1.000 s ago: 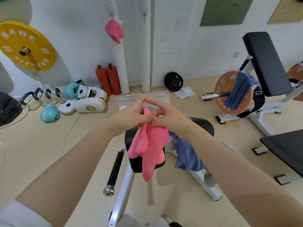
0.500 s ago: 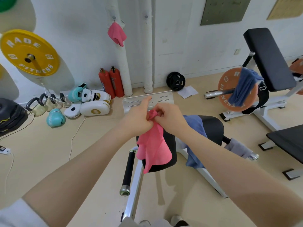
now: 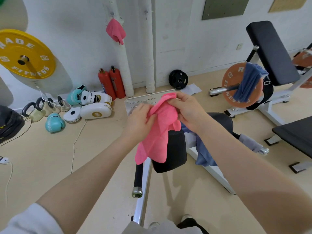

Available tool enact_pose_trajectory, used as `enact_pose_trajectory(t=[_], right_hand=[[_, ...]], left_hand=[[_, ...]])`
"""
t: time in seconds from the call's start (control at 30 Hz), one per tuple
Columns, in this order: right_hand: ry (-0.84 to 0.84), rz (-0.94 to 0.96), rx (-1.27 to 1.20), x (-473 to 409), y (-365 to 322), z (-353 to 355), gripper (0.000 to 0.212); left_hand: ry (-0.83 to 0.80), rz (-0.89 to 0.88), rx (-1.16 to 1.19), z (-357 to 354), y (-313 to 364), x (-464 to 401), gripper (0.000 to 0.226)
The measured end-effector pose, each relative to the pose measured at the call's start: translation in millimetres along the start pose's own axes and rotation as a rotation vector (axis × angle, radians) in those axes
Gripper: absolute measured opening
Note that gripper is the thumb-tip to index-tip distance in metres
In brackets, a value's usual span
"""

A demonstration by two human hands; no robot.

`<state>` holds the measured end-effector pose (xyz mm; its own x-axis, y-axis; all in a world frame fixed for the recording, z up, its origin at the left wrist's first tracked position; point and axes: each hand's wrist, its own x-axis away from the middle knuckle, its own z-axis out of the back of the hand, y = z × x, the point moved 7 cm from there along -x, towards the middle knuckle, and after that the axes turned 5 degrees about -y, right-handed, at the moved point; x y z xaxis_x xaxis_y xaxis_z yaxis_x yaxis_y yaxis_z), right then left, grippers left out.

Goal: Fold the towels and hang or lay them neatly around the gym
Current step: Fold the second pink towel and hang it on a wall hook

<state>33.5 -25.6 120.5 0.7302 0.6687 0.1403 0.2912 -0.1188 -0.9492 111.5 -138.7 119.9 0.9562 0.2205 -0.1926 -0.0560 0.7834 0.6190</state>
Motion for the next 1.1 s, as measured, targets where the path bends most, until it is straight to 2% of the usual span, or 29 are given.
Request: enact_pose_trajectory(t=[0.07,0.2,0.27,0.33,0.4,0.47,0.5,0.57,0.67,0.73,0.9,1.03,1.1], right_hand=[[0.007,-0.046,-0.001,1.6,1.6,8.7,0.014],[0.182,-0.231,0.306,9.9,16.9,35.4,0.012],[0.187,-0.215,0.249,13.6,19.4,31.1,0.013],[0.103,-0.142,0.109,17.4,15.9,15.3,0.008],[-0.070,-0.110,0.028,24.6,10.2,-6.6,0.014],[-0.214,-0.143,0.074,31.1,10.5,-21.6,0.025],[-0.221,-0.145,0.155,31.8,11.5,-22.6,0.032],[-0.113,-0.076,0.394,29.8,8.4,-15.9,0.033],[0.097,0.122,0.837,29.0,-5.9,-6.9,0.016],[0.136,0.216,1.003,31.2,-8.1,-11.0,0.007],[0.179,0.392,0.981,32.9,-14.1,-19.1,0.011],[0.128,0.328,0.965,30.7,-14.4,-12.3,0.001],[0.097,0.332,1.019,31.0,-13.2,-10.7,0.010]], left_hand=[[0.005,0.062,0.178,6.3,-4.1,0.7,0.018],[0.131,0.318,0.756,8.3,-22.2,5.2,0.017],[0.150,0.391,0.884,1.8,-25.1,5.9,0.017],[0.128,0.406,0.914,-6.5,-21.1,7.3,0.018],[0.063,0.381,0.931,-16.7,-15.1,8.3,0.022],[0.035,0.330,0.998,-22.0,-8.3,10.7,0.027],[0.038,0.317,1.014,-23.7,-8.2,11.2,0.027],[0.027,0.329,1.015,-27.2,-10.6,12.1,0.026],[-0.026,0.347,1.075,-35.7,-12.1,15.4,0.026],[-0.076,0.313,1.136,-40.0,-8.9,17.2,0.027],[-0.148,0.226,1.241,-44.8,3.8,21.1,0.035],[-0.214,0.227,1.171,-54.4,6.4,23.7,0.026],[-0.208,0.236,1.144,-55.9,7.7,22.9,0.027]])
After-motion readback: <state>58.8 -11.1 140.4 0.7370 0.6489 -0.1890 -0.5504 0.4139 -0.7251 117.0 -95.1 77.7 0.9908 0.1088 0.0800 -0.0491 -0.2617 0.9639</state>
